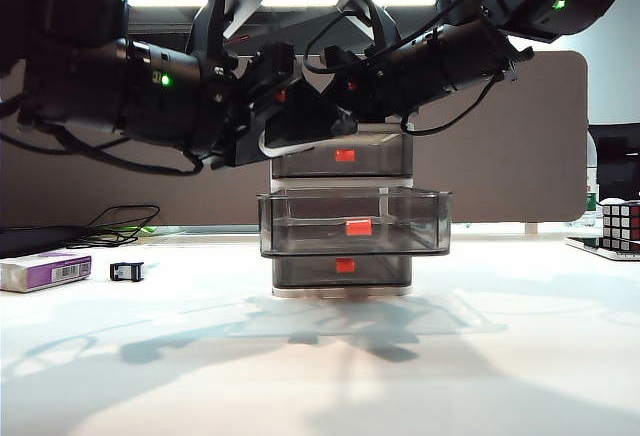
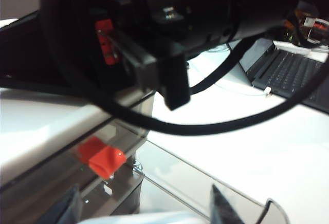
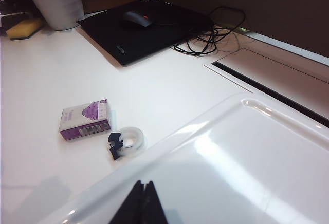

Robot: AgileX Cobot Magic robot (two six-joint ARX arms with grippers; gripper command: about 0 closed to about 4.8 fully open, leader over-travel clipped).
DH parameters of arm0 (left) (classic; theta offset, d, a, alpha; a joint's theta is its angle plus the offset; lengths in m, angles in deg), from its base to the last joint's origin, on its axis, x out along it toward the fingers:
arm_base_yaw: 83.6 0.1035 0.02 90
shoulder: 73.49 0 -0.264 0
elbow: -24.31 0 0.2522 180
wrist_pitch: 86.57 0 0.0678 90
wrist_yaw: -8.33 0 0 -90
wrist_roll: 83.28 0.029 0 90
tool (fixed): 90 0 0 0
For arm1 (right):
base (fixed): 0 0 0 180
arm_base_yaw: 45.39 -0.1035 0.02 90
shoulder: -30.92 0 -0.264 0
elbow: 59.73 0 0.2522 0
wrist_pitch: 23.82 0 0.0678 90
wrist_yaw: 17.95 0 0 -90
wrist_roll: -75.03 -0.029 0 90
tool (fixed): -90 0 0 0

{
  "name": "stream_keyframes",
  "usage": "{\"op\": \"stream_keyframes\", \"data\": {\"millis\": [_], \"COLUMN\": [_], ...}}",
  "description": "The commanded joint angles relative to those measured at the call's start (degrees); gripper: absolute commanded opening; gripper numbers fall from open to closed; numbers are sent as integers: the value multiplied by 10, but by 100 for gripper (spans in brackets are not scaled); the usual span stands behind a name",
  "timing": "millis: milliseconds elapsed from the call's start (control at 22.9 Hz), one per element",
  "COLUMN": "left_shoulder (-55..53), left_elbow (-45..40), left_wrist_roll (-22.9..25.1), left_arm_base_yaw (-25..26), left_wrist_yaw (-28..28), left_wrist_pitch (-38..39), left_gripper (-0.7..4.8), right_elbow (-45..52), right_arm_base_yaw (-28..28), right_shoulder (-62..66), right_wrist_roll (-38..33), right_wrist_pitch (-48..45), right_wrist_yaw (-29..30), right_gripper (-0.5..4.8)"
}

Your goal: Open the second layer of the drawer on the table, pick up the earphone case on the table and put it in, and finally close the drawer.

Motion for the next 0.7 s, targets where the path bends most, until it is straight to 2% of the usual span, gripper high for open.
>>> {"op": "stream_keyframes", "data": {"millis": [44, 306, 349, 481, 699], "left_shoulder": [-10, -38, -40, -40, -40], "left_elbow": [2, 25, 28, 30, 30], "left_wrist_roll": [3, 2, 2, 3, 3], "left_arm_base_yaw": [-20, -30, -30, -30, -30], "left_wrist_yaw": [2, 6, 6, 4, 4], "left_wrist_pitch": [-15, -10, -10, -10, -9], "left_gripper": [183, 186, 200, 313, 322], "right_elbow": [14, 14, 14, 14, 14], "right_arm_base_yaw": [1, 1, 1, 1, 1], "right_shoulder": [16, 16, 16, 16, 16], "right_wrist_roll": [-14, -14, -14, -15, -15], "right_wrist_pitch": [85, 86, 87, 88, 90], "right_wrist_yaw": [-7, -7, -7, -2, -3], "right_gripper": [-5, -5, -5, -5, -5]}}
